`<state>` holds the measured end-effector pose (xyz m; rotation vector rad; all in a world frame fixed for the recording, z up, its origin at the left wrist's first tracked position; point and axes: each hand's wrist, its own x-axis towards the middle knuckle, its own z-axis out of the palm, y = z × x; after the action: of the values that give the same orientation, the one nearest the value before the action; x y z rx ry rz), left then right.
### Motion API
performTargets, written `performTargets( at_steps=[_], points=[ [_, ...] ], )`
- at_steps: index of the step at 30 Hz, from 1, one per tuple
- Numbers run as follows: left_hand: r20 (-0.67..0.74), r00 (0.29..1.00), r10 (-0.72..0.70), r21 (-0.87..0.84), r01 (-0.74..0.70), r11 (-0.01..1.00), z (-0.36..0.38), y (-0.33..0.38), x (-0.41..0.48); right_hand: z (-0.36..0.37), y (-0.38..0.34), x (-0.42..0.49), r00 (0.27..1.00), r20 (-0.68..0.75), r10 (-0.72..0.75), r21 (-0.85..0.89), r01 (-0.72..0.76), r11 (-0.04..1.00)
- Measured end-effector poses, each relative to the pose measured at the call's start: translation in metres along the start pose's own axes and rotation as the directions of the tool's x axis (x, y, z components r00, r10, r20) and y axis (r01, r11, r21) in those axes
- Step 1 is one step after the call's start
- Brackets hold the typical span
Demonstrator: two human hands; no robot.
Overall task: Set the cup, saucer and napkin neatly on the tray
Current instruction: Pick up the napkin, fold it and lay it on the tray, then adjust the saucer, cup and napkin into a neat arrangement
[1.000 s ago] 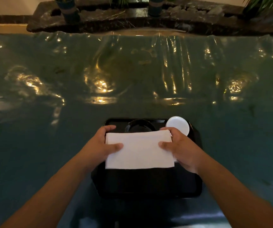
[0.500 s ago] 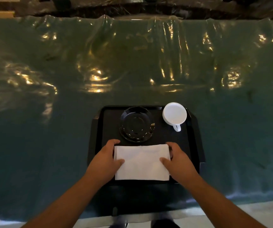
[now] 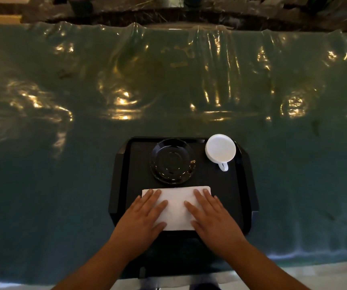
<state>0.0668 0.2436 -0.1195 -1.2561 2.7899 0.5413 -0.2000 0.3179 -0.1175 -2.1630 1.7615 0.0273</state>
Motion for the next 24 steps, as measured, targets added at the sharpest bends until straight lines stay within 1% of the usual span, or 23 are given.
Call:
performTargets(
  at_steps=[4, 8, 15, 17, 19, 22, 24],
  points=[
    [0.012, 1.000, -0.023, -0.044, 0.023, 0.999, 0.006, -0.005, -0.005, 0.006, 0.006, -0.003, 0.999, 0.040, 0.000, -0.025, 0.001, 1.000],
    [0.021, 0.998, -0.053, -0.068, 0.055, 0.996, 0.005, -0.005, -0.003, 0.001, 0.008, -0.001, 0.999, 0.042, 0.002, -0.016, -0.001, 1.000],
    [0.017, 1.000, -0.023, -0.032, 0.023, 0.999, -0.002, -0.012, 0.009, -0.013, 0.009, 0.010, 0.998, 0.055, 0.011, -0.010, -0.010, 1.000],
    [0.003, 1.000, -0.029, -0.032, 0.029, 0.999, -0.005, -0.013, 0.010, -0.016, 0.008, 0.010, 0.999, 0.044, 0.022, 0.022, -0.023, 0.999],
    [-0.060, 0.994, -0.092, -0.076, 0.087, 0.993, -0.012, -0.014, 0.015, -0.022, 0.007, 0.014, 0.997, -0.024, 0.076, 0.096, -0.074, 0.993],
    [-0.173, 0.951, -0.256, -0.223, 0.215, 0.951, -0.032, -0.017, 0.034, -0.038, 0.006, 0.031, 0.979, -0.111, 0.170, 0.196, -0.147, 0.970],
    [-0.157, 0.916, -0.368, -0.323, 0.305, 0.896, -0.046, -0.018, 0.051, -0.047, 0.004, 0.047, 0.976, -0.141, 0.164, 0.208, -0.133, 0.969]
  ],
)
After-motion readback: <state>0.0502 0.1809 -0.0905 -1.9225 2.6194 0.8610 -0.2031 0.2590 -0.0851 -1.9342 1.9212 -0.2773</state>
